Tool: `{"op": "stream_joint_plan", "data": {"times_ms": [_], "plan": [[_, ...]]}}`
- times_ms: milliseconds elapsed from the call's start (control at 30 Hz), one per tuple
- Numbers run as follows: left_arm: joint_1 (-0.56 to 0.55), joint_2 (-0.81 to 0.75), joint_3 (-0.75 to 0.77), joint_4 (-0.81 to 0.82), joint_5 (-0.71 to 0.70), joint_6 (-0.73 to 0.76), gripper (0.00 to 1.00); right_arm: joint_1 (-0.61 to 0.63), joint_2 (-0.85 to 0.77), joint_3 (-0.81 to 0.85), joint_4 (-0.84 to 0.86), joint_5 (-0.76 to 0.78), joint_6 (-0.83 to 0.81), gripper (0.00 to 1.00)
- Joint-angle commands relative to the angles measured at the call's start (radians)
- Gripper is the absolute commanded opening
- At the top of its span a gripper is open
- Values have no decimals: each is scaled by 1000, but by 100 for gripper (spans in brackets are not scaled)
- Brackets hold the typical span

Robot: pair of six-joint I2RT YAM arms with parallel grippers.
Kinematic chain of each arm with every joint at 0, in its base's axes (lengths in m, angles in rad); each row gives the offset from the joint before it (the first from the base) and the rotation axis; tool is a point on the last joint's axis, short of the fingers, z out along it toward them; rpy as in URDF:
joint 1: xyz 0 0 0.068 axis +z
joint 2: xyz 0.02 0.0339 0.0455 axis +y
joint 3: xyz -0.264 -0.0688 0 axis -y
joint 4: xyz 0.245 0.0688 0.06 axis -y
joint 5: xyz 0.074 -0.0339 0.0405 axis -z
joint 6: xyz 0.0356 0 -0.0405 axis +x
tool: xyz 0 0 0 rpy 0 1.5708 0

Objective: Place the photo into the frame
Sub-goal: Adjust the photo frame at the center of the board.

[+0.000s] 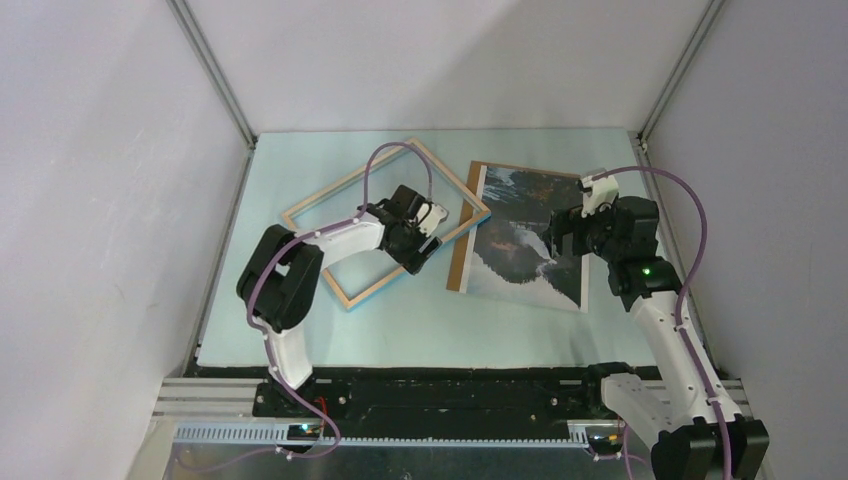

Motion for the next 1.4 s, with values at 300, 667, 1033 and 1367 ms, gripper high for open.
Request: {"op": "stream_joint_plan", "data": {"times_ms": [300, 667, 1033, 1367], "plan": [[7, 4, -16, -24, 42, -166, 47, -18, -3, 1, 0, -30, -4, 100], [167, 19, -69, -30, 208, -426, 9, -54, 30, 2, -1, -30, 3, 100], [173, 109, -5, 8, 409, -595, 18, -58, 75, 2, 5, -7, 3, 100], [131, 225, 125, 35, 479, -720, 53, -123, 168, 2, 27, 134, 70, 100]]}}
